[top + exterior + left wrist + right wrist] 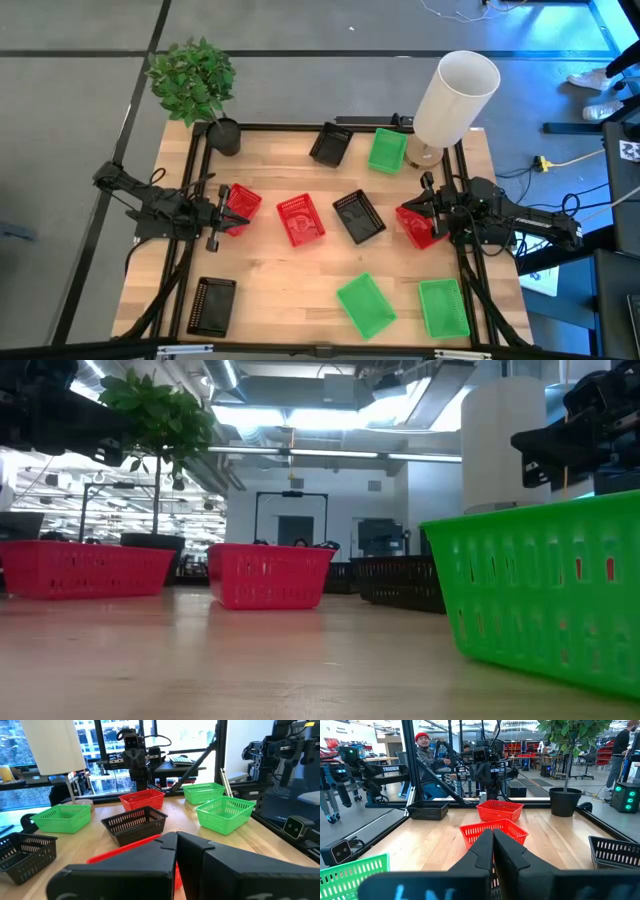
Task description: Stack baskets by color
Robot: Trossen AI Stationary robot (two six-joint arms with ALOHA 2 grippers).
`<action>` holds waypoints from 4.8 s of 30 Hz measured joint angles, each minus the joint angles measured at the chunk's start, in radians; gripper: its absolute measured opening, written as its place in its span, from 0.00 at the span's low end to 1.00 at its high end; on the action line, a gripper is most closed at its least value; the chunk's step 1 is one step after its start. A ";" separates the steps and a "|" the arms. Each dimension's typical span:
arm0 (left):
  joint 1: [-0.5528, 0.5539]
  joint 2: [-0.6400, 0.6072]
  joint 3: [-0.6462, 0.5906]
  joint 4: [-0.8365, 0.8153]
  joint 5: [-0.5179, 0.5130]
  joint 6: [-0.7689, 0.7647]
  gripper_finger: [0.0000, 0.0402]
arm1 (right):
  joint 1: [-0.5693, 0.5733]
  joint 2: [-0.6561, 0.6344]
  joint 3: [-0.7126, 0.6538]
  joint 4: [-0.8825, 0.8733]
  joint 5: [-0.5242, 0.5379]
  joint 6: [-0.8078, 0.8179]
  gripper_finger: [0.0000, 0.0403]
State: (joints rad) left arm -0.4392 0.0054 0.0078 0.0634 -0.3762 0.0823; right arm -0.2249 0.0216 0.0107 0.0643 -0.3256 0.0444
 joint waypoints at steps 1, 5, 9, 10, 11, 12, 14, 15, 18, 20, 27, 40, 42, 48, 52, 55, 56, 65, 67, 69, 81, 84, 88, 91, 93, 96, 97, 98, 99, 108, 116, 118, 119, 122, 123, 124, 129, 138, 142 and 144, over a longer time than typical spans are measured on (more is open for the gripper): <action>0.000 0.000 0.000 0.000 0.000 0.000 0.00 | 0.000 0.000 0.000 0.000 0.000 0.000 0.04; 0.000 0.000 0.000 0.000 0.000 0.000 0.00 | 0.000 0.000 0.000 0.000 0.000 0.000 0.04; 0.000 0.000 0.000 0.000 0.000 0.000 0.00 | 0.000 0.000 0.000 0.000 0.000 0.000 0.04; 0.000 0.000 0.000 0.000 0.000 0.000 0.00 | 0.000 0.000 0.000 0.000 0.000 0.000 0.04; 0.000 0.000 0.000 0.000 0.000 0.000 0.00 | 0.000 0.000 0.000 0.000 0.000 0.000 0.04; 0.000 0.000 0.000 0.000 0.000 0.000 0.00 | 0.000 0.000 0.000 0.000 0.000 0.000 0.04; 0.000 0.000 0.000 0.000 0.000 0.000 0.00 | 0.000 0.000 0.000 0.000 0.000 0.000 0.04; 0.000 0.000 0.000 0.000 0.000 0.000 0.00 | 0.000 0.000 0.000 0.000 0.000 0.000 0.04; 0.000 0.000 0.000 0.000 0.000 0.000 0.00 | 0.000 0.000 0.000 0.000 0.000 0.000 0.04; 0.000 0.000 0.000 0.000 0.000 0.000 0.00 | 0.000 0.000 0.000 0.000 0.000 0.000 0.04; 0.000 0.000 0.000 0.000 0.000 0.000 0.00 | 0.000 0.000 0.000 0.000 0.000 0.000 0.04; 0.000 0.000 0.000 0.000 0.000 0.000 0.00 | 0.000 0.000 0.000 0.026 0.048 0.029 0.04; 0.000 0.000 0.000 0.000 0.000 0.000 0.00 | 0.000 0.000 0.000 0.023 0.051 0.057 0.04; 0.000 0.000 0.000 0.000 0.000 0.000 0.00 | 0.000 0.000 0.000 0.037 0.052 0.072 0.04; 0.000 0.000 0.000 0.000 0.000 0.000 0.00 | 0.000 0.000 0.000 0.037 0.063 0.115 0.02; 0.000 0.000 0.000 0.000 0.000 0.000 0.00 | 0.000 0.000 0.003 0.033 0.124 0.145 0.01; 0.000 0.000 0.000 0.000 0.000 0.000 0.00 | 0.000 0.000 0.010 0.020 0.144 0.157 0.01; 0.000 0.001 0.040 0.031 -0.119 0.023 0.00 | 0.000 0.117 0.264 -0.265 0.232 0.108 0.00; 0.000 0.006 0.075 0.026 -0.150 0.038 0.00 | 0.000 0.181 0.346 -0.342 0.232 0.108 0.00; 0.000 0.028 0.121 -0.014 -0.183 0.043 0.00 | 0.000 0.263 0.431 -0.423 0.234 0.108 0.00; 0.000 0.394 0.539 -0.488 -0.347 -0.217 0.00 | 0.000 0.745 0.890 -0.841 0.326 0.315 0.01; 0.000 0.487 0.623 -0.594 -0.371 -0.308 0.00 | 0.000 0.825 0.961 -0.899 0.326 0.413 0.05; 0.000 0.564 0.703 -0.685 -0.373 -0.405 0.00 | 0.000 0.906 1.029 -0.968 0.326 0.425 0.12; 0.000 0.589 0.734 -0.716 -0.366 -0.461 0.00 | 0.000 0.954 1.055 -0.973 0.324 0.414 0.19; 0.000 0.593 0.738 -0.721 -0.364 -0.481 0.00 | 0.000 0.982 1.067 -0.973 0.325 0.421 0.24; 0.000 0.593 0.739 -0.725 -0.349 -0.499 0.00 | 0.000 1.018 1.069 -0.977 0.316 0.435 0.32; 0.000 0.593 0.739 -0.725 -0.337 -0.499 0.00 | 0.000 1.030 1.069 -0.977 0.305 0.464 0.34; 0.000 0.593 0.739 -0.725 -0.327 -0.499 0.00 | 0.000 1.044 1.069 -0.977 0.298 0.510 0.37; 0.000 0.593 0.739 -0.725 -0.315 -0.499 0.00 | 0.000 1.057 1.069 -0.977 0.298 0.561 0.38; 0.000 0.597 0.739 -0.722 -0.265 -0.496 0.00 | 0.000 1.204 1.069 -0.976 0.297 0.658 0.40; 0.000 0.598 0.740 -0.721 -0.257 -0.495 0.00 | 0.000 1.341 1.069 -0.973 0.297 0.656 0.40; 0.000 0.598 0.740 -0.721 -0.257 -0.495 0.00 | 0.000 1.373 1.069 -0.973 0.297 0.654 0.40; 0.000 0.598 0.740 -0.721 -0.257 -0.495 0.00 | 0.000 1.389 1.069 -0.973 0.297 0.654 0.40; 0.000 0.598 0.740 -0.721 -0.257 -0.491 0.00 | 0.001 1.429 1.069 -0.966 0.287 0.655 0.40; 0.000 0.598 0.740 -0.721 -0.257 -0.489 0.00 | 0.001 1.442 1.069 -0.960 0.272 0.655 0.40; 0.000 0.598 0.740 -0.721 -0.257 -0.486 0.00 | 0.001 1.455 1.069 -0.953 0.257 0.654 0.40; 0.000 0.598 0.740 -0.721 -0.257 -0.465 0.00 | 0.002 1.506 1.069 -0.924 0.216 0.654 0.40; 0.000 0.598 0.740 -0.721 -0.257 -0.465 0.00 | 0.008 1.589 1.069 -0.918 0.217 0.629 0.40; 0.000 0.598 0.740 -0.721 -0.257 -0.465 0.00 | 0.008 1.624 1.069 -0.915 0.219 0.626 0.40; 0.000 0.598 0.740 -0.722 -0.257 -0.464 0.00 | 0.008 1.641 1.069 -0.899 0.219 0.626 0.40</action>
State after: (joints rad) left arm -0.4389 0.6029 0.7475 -0.6582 -0.6334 -0.3822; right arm -0.2169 1.6630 1.0794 -0.8350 -0.1066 0.6704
